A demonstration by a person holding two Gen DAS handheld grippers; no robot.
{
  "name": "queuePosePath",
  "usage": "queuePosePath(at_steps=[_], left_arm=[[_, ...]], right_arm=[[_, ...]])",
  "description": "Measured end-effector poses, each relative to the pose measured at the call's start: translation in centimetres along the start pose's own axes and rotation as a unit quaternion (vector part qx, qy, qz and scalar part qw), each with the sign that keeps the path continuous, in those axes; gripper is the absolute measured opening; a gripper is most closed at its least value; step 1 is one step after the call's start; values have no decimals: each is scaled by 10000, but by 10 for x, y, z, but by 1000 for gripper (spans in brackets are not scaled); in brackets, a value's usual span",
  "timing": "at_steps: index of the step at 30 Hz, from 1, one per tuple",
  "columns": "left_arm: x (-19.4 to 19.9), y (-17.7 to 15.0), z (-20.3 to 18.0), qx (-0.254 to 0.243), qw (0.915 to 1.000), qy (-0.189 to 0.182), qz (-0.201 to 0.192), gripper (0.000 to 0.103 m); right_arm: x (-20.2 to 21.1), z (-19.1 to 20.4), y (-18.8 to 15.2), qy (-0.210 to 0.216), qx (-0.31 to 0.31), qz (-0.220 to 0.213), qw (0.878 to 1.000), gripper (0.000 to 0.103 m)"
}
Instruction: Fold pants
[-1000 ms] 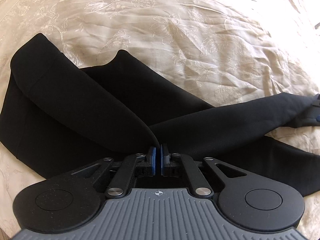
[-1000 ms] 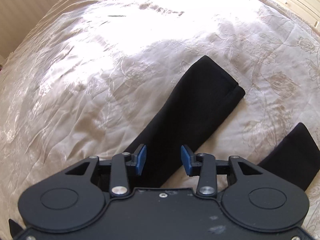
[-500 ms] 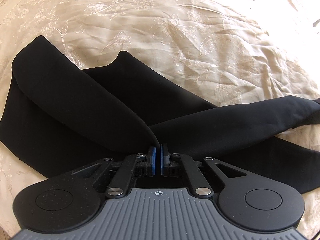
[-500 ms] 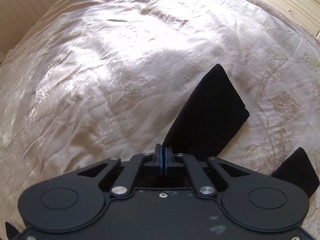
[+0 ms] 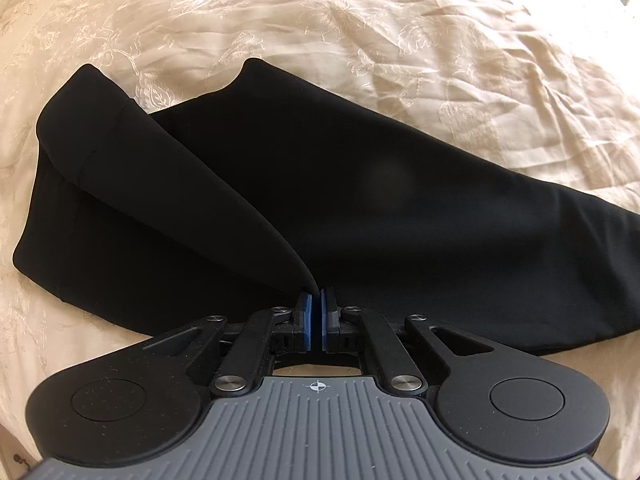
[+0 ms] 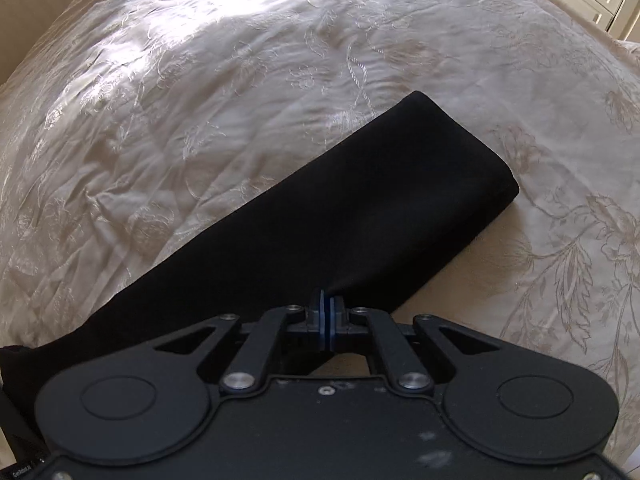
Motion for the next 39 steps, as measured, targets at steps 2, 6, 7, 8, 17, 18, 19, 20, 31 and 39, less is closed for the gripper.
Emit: queuePosePath(at_steps=[2,6,7,8,17,18,19,20,31,39], left_arm=[[-2,-2,-1,-56,10000,58,2,4],[-2,-3,-4,-128,9998,147,-13,4],[-2,-3,-5,-124,9998,161,-16,4],[-1,-3,-6,-118,9998,169,-20,4],[-2,-7,-10,-40,9995,302,-53,4],[-2,-8,-10,6,9995,296,-64,4],[-2,-9,-10,37,9995,290,-81,4],[-2,-10,-10,51,9995,290,-89,4],[-17,-14,-1,345,9987,344,130,7],[22,-20,0,416,9984,378,-52,19]], right_arm=[[-2,-2,-4,70,-21,-18,10000,3],[0,-4,-3,167,52,-128,9998,3],[1,-4,-2,182,75,-169,9997,3],[2,-5,-1,179,85,-200,9996,3],[-6,-14,-1,128,91,-133,9998,3],[-8,-14,-1,105,93,-132,9998,3],[-9,-14,-1,101,98,-129,9998,3],[-10,-13,0,99,112,-120,9998,3],[-11,-10,0,113,440,76,9989,11],[21,-5,0,287,775,-201,9964,23]])
Point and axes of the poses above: each gripper's, at about its wrist camera, not at the fingertips, and x roughly against the way its jaws point, z to its left, y to its top, the point moved 8 cm from there along -x, roughly the way its jaws point, and after that the axes turned 11 degrees about -y, right-handed, at the moved point
